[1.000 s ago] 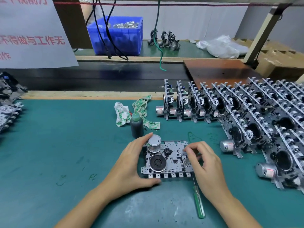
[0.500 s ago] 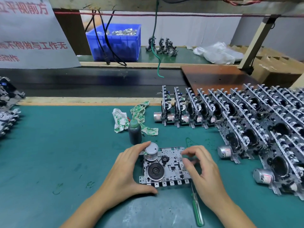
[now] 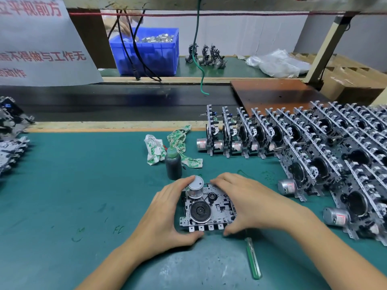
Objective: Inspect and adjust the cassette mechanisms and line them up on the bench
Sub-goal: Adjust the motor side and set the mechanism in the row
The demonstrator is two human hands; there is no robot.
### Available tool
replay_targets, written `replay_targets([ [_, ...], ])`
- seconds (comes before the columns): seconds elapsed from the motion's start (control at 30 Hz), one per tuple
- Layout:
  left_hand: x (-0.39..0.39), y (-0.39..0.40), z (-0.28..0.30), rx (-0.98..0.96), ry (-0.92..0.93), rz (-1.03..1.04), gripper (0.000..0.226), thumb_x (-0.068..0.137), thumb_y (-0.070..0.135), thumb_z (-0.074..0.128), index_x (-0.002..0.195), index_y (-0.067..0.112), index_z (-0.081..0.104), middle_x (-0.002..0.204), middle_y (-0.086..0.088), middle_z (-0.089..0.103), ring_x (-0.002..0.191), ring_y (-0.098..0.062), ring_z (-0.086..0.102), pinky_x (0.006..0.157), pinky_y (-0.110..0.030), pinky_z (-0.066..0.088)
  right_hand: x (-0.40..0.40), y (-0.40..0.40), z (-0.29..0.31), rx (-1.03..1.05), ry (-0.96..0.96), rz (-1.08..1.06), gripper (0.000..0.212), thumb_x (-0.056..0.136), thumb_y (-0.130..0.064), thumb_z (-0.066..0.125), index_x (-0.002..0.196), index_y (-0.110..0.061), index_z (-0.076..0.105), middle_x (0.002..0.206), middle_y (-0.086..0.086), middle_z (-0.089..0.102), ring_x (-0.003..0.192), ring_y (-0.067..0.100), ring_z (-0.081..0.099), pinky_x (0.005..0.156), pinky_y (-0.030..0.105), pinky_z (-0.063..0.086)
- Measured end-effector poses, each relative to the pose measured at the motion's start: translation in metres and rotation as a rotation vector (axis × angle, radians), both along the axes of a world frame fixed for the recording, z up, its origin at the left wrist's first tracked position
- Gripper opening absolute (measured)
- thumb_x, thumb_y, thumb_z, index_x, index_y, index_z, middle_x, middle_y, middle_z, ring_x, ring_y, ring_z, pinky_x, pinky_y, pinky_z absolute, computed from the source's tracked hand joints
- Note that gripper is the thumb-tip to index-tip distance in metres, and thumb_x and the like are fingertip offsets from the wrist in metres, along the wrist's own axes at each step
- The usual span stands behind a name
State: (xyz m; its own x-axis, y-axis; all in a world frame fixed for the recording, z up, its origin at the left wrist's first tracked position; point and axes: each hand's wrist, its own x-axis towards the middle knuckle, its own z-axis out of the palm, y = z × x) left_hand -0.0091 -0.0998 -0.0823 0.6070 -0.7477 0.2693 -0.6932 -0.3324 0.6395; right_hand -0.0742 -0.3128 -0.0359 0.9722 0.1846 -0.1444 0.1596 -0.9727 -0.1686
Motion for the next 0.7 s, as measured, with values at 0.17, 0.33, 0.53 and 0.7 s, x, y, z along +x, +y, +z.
replay_targets([
  [0.17,0.003,-0.001,-0.005,-0.071,0.028,0.017,0.105,0.059,0.057,0.077,0.141,0.052,0.013,0.144,0.033,0.025,0.133,0.006,0.031,0.108,-0.015,0.025,0.004,0.003,0.005,-0.104,-0.115,0.026,0.093,0.058,-0.054,0.074,0.136,-0.018,0.036,0.128,-0.004,0.044,0.116,0.015,0.040,0.099,0.031,0.038],
  [0.33,0.007,-0.006,0.004,-0.394,0.556,-0.017,0.110,0.062,0.077,0.065,0.146,0.020,0.022,0.152,0.004,0.033,0.136,-0.010,0.037,0.112,-0.031,0.031,-0.002,-0.001,0.025,0.423,-0.081,-0.135,0.083,0.053,-0.051,0.083,0.126,-0.031,0.050,0.124,-0.019,0.055,0.114,0.001,0.051,0.101,0.023,0.039],
  [0.53,0.008,-0.026,0.017,-0.482,1.320,-0.064,0.107,0.057,0.080,0.054,0.127,-0.001,0.056,0.110,-0.021,0.062,0.099,-0.037,0.059,0.094,-0.043,0.045,-0.015,0.028,0.011,1.586,0.414,-0.062,0.073,0.048,-0.053,0.086,0.107,-0.013,0.070,0.111,0.000,0.069,0.107,0.014,0.063,0.089,0.027,0.051],
  [0.7,0.004,-0.028,0.011,-0.622,1.639,-0.267,0.112,0.051,0.076,0.074,0.133,0.004,0.053,0.119,-0.019,0.056,0.108,-0.035,0.054,0.105,-0.052,0.034,-0.014,0.037,-0.012,1.704,0.542,-0.094,0.077,0.050,-0.060,0.082,0.109,-0.014,0.061,0.108,0.000,0.069,0.106,0.014,0.063,0.092,0.025,0.048],
])
